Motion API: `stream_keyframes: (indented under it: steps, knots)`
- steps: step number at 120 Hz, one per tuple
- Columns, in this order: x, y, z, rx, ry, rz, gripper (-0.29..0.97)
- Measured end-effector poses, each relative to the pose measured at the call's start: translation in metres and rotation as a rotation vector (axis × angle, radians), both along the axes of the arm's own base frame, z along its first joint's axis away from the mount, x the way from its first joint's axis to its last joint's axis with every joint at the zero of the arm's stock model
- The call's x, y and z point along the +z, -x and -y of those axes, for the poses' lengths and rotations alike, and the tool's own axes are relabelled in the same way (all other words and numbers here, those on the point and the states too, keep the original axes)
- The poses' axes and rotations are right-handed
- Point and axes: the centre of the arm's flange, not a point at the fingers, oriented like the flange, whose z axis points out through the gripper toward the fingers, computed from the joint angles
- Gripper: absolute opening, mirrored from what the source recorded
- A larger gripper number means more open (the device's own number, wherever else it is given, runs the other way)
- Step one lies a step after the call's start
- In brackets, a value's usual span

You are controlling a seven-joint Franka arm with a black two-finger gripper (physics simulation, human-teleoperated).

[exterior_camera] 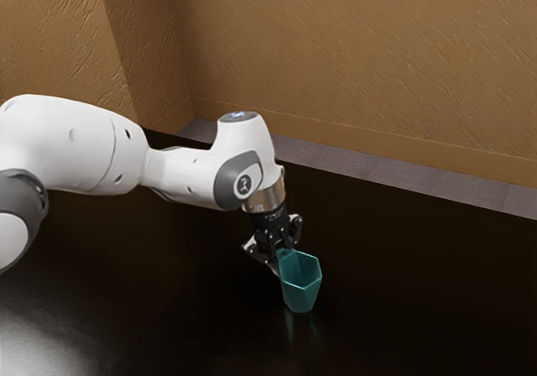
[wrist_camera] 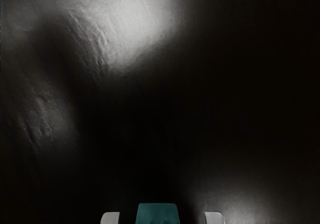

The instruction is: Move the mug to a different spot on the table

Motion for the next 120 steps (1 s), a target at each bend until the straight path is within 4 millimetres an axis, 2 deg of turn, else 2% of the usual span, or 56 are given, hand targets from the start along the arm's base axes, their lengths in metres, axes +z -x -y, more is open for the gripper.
stream_keyframes:
  steps: [24, 66, 80, 120]
  knots:
    - [0.013, -0.005, -0.016, 0.035, 0.034, 0.005, 0.04]
    - [0.03, -0.008, -0.072, 0.092, 0.086, -0.008, -0.01]
    - [0.025, -0.006, -0.101, 0.116, 0.097, -0.031, -0.01]
    - [0.019, 0.019, -0.193, 0.157, 0.147, -0.118, 0.0]
